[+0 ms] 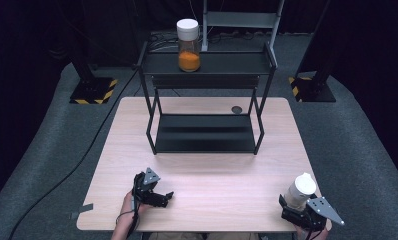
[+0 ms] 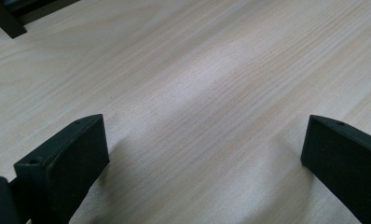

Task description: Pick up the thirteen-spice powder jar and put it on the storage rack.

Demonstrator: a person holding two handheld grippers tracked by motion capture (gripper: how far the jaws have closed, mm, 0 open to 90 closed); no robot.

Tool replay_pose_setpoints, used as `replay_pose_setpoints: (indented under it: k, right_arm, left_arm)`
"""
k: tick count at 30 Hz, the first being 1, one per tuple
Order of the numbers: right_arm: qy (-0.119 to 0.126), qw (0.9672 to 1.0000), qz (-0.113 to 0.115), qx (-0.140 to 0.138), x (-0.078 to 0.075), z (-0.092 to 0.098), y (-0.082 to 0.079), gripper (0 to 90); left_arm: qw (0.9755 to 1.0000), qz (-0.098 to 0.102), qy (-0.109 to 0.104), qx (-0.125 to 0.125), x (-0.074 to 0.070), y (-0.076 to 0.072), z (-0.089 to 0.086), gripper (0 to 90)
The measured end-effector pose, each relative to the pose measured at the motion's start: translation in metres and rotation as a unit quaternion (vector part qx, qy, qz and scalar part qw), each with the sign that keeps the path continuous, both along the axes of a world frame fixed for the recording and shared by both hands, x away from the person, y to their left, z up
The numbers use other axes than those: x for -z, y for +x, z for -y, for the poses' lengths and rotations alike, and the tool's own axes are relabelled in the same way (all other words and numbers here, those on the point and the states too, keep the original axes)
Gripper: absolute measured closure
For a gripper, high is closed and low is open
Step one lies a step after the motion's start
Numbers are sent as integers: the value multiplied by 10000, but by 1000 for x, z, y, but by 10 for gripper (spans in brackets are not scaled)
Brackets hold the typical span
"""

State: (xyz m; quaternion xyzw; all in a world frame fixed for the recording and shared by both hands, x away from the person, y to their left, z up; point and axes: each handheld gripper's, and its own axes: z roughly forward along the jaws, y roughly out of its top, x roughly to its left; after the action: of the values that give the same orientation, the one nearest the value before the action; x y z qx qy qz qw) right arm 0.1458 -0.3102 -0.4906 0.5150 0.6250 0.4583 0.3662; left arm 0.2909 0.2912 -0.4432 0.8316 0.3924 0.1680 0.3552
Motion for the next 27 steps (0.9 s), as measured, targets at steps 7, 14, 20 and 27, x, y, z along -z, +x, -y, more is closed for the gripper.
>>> replay_pose_setpoints:
  k: [7, 14, 20, 27]
  right_arm:
    - [-68, 9999, -69, -108, -5, 2, 8, 0]
    - [-77, 9999, -85, -88, -7, 2, 12, 116]
    - [0, 9999, -138, 64, -7, 1, 11, 253]
    - [-51, 9998, -132, 138, -8, -1, 9, 300]
  left_arm:
    - [10000, 5, 12, -2, 0, 0, 0, 4]
    - [10000, 1, 11, -57, 0, 0, 1, 4]
    - [10000, 6, 15, -74, 0, 1, 2, 4]
    - [10000, 5, 18, -72, 0, 1, 2, 4]
